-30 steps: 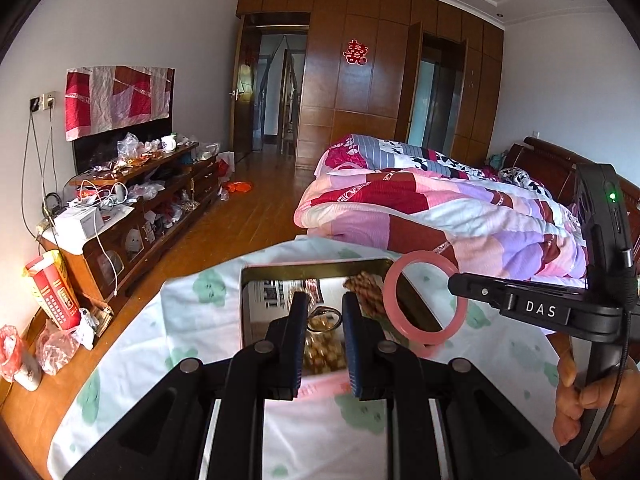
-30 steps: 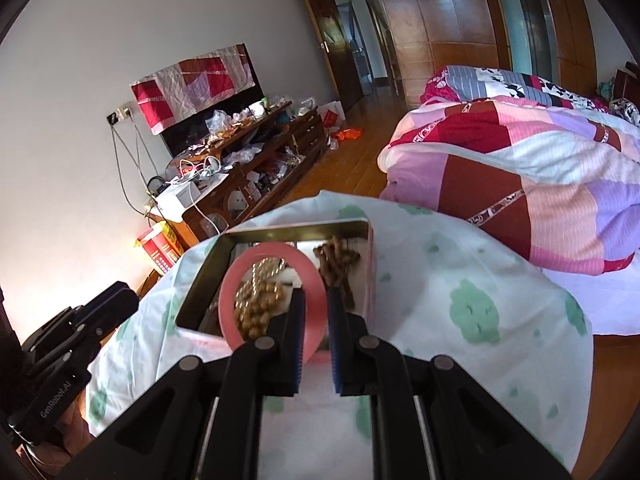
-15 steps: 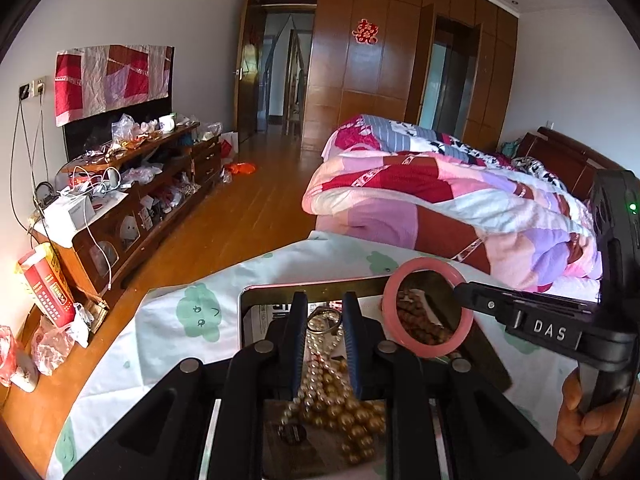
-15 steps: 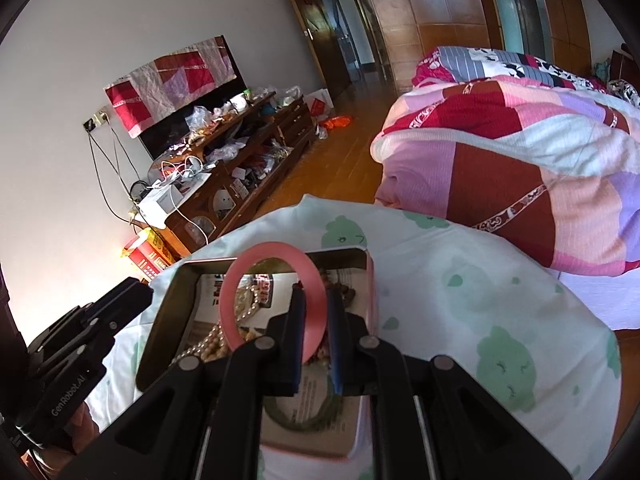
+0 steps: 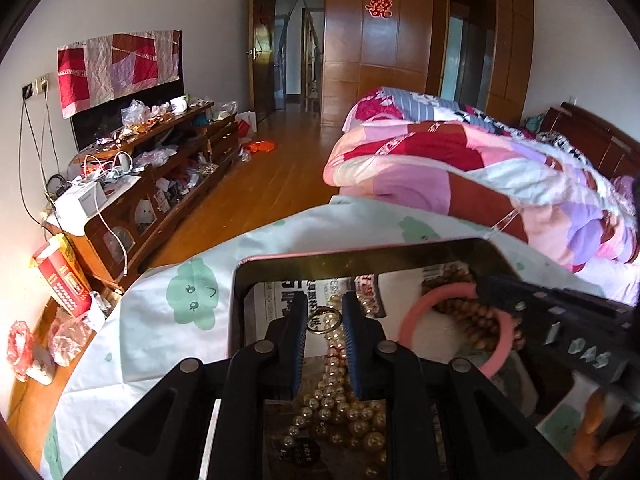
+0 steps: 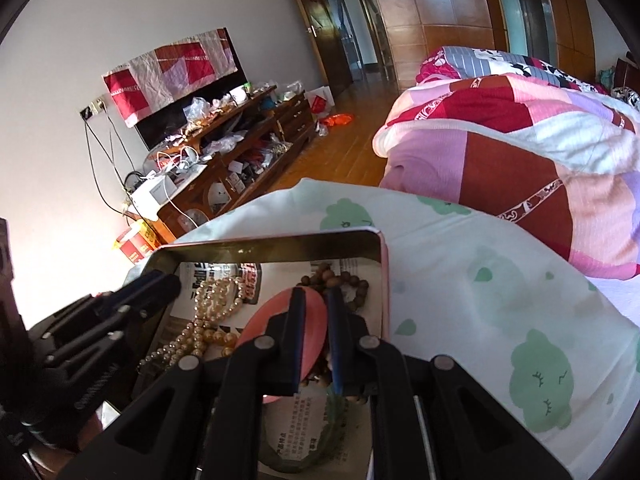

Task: Organize jewelry
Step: 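Open both tools over the tin to drop the ring and bangle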

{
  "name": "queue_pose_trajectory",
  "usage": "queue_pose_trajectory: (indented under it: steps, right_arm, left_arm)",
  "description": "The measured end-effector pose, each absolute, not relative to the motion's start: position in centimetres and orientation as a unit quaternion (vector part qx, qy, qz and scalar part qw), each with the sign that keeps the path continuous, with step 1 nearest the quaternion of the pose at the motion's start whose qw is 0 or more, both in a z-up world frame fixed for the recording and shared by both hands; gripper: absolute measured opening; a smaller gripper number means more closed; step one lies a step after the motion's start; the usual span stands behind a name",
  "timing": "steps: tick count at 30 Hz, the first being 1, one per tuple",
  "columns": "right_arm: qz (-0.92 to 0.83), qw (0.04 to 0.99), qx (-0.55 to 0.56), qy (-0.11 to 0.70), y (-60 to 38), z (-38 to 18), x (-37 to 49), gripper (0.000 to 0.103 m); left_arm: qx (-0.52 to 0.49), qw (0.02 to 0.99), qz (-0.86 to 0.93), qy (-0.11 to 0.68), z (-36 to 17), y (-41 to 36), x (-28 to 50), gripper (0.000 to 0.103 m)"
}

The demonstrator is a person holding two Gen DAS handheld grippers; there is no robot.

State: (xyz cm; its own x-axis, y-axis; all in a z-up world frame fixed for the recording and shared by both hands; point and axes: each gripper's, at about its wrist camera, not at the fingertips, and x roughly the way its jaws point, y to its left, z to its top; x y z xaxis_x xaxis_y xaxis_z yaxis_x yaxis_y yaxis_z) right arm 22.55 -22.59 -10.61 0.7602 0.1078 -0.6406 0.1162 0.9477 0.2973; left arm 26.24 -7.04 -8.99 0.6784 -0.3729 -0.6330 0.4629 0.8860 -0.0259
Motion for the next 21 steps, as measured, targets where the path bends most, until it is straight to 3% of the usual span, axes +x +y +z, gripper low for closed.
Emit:
queue_pose_trajectory:
  steps: [5, 6, 7, 8, 10, 12, 21]
  right_arm:
    - [0.007, 0.927, 0.198, 0.319, -23.5, -10.0, 21.8, 0.021]
    - [0.005, 0.929, 0.199, 0.311, -23.6, -9.8, 21.6, 0.023]
    - [0.004, 0.932, 0.199, 0.303, -23.6, -9.4, 21.4, 0.032]
    - [0.002, 0.935, 0.198, 0.295, -23.6, -9.1, 21.2, 0.050]
    - [-0.010, 0.941, 0.196, 0.276, -23.7, -8.4, 20.4, 0.068]
    - [-0.019, 0.944, 0.191, 0.269, -23.7, -8.0, 19.9, 0.068]
    - [-0.044, 0.940, 0.196, 0.276, -24.5, -8.1, 17.9, 0.068]
  left_arm:
    - [0.081, 0.907, -0.222, 0.349, -10.0, -7.4, 26.7, 0.021]
    - [0.080, 0.906, -0.223, 0.352, -9.9, -7.4, 26.7, 0.027]
    - [0.080, 0.907, -0.221, 0.350, -9.9, -7.4, 26.7, 0.041]
    - [0.079, 0.910, -0.219, 0.343, -9.6, -7.3, 26.5, 0.047]
    - [0.075, 0.916, -0.221, 0.326, -9.1, -7.2, 26.0, 0.061]
    - [0.078, 0.920, -0.212, 0.320, -8.9, -7.3, 25.9, 0.066]
    - [0.071, 0.927, -0.194, 0.314, -7.9, -6.9, 24.6, 0.066]
